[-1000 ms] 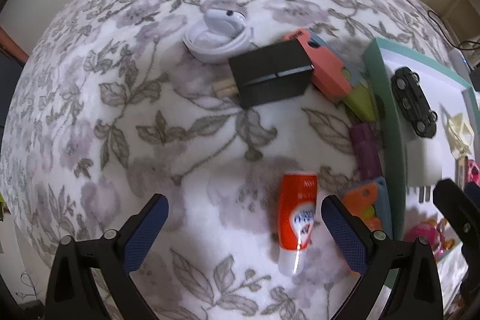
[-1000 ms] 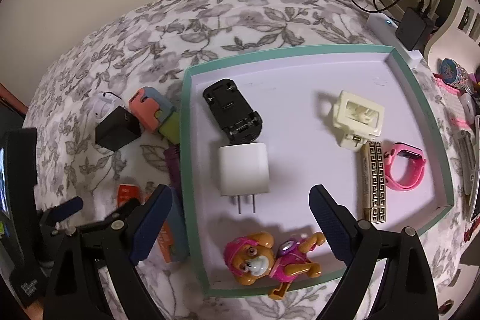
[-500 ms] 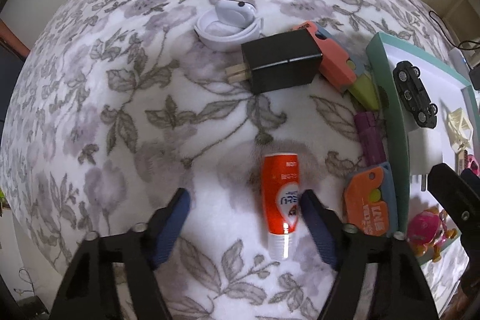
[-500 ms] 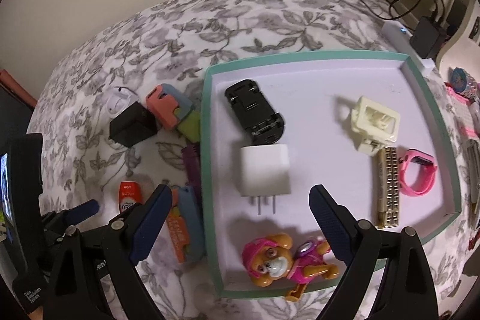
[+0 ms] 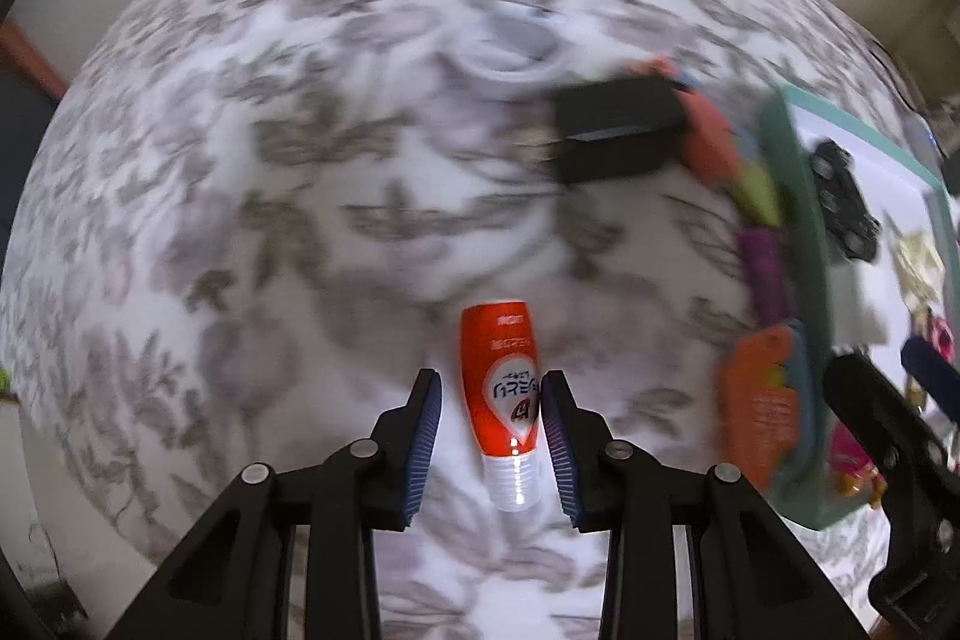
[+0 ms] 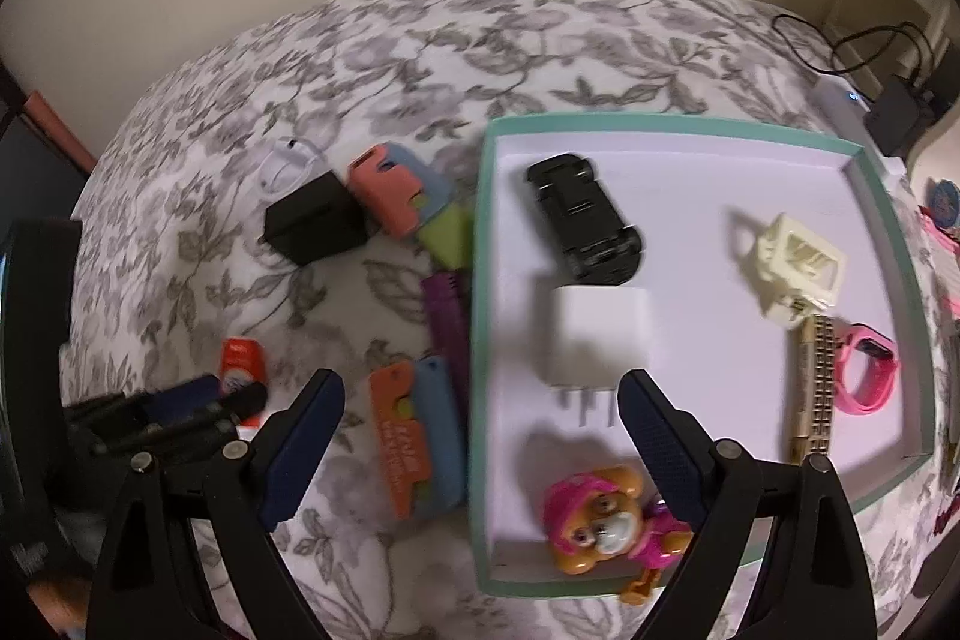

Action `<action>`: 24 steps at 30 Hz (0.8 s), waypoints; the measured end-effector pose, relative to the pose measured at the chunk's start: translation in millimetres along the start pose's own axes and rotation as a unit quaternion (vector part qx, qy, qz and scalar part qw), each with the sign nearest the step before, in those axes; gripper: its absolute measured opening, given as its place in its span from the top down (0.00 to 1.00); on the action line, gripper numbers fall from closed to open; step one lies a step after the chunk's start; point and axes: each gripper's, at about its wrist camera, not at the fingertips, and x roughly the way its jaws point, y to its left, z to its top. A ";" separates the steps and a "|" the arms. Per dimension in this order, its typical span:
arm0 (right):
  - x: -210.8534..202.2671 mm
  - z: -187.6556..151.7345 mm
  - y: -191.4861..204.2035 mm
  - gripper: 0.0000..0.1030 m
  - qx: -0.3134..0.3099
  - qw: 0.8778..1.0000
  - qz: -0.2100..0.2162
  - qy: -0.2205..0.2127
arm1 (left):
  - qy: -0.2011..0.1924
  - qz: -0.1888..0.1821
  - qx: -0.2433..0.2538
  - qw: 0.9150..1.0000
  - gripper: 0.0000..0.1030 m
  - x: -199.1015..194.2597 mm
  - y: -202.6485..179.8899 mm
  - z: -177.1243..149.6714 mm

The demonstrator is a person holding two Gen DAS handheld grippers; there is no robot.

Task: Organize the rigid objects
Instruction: 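Grasp the orange glue stick with the left gripper while the right gripper grasps the orange carrot knife toy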

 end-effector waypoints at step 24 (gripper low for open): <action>27.0 -12.6 47.9 0.12 -0.059 0.996 0.053 0.049 | 0.013 -0.030 -0.074 0.997 0.64 1.9 70.6 -2.1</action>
